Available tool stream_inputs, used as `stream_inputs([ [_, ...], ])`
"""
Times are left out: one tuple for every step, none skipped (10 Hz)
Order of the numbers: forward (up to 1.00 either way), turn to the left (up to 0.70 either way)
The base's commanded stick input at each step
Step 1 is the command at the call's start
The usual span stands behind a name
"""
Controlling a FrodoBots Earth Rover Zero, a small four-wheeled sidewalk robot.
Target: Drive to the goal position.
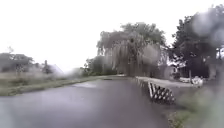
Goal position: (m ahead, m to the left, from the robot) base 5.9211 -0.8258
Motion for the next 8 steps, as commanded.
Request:
stream_inputs([
  [0.85, -0.05],
  [0.85, 0.0],
  [0.85, 0.0],
  [0.85, 0.0],
  [0.85, 0.0],
  [0.85, 0.0],
  [0.85, 0.0],
  [0.85, 0.0],
])
